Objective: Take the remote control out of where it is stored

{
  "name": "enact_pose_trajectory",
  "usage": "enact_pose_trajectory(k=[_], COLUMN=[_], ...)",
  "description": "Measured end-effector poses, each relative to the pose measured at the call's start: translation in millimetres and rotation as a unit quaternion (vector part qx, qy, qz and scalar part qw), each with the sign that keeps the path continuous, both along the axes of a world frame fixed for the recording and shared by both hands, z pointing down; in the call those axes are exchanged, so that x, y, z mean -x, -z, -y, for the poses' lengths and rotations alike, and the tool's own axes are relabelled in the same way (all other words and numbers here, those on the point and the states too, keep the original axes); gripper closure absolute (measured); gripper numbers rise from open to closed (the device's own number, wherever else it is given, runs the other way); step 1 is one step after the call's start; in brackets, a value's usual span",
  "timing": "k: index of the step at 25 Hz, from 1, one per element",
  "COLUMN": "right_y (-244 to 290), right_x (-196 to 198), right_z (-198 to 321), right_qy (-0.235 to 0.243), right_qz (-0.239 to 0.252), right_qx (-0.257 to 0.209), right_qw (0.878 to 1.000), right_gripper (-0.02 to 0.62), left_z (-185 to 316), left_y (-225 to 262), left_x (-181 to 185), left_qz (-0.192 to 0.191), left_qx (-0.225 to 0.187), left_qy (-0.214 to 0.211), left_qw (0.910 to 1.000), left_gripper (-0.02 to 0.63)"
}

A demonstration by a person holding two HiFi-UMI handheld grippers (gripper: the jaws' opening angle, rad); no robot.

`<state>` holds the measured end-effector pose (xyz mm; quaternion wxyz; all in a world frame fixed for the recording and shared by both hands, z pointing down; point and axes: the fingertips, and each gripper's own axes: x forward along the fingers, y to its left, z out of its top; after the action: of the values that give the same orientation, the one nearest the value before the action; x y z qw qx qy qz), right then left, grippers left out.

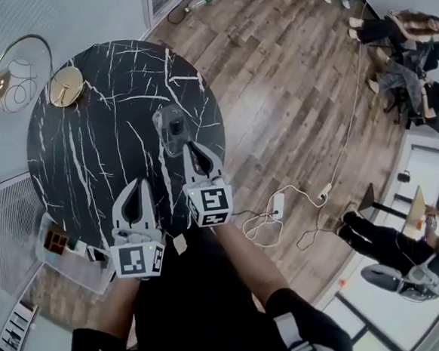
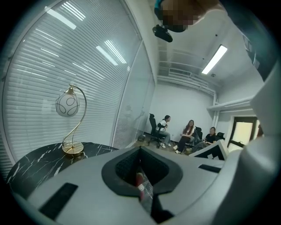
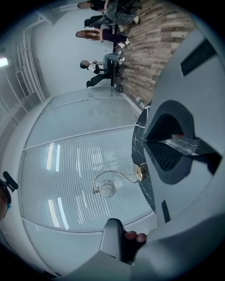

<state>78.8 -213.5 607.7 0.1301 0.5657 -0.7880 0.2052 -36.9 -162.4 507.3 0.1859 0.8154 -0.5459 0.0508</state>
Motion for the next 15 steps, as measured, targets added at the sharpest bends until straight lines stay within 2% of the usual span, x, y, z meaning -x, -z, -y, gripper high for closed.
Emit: enact_pose_trajectory(k=[5,15], right_y=[-25,-59], right_x=[5,15], right_z=[13,37], right_qy=[0.005,0.007], right_qz=[-0.010,-0.026], right_qx=[0.019,0.054], right_qw=[1.000,0.998], right_gripper=[0.570,0.452], left_z=[10,27], left_y=[-14,-38], left_x=[7,28], left_qz=[0.002,-0.003], left_qx=[0.011,0.036], left_qy=[0.001,0.013], left_qw=[0.9999,0.9993], left_gripper=[0.598,0.598])
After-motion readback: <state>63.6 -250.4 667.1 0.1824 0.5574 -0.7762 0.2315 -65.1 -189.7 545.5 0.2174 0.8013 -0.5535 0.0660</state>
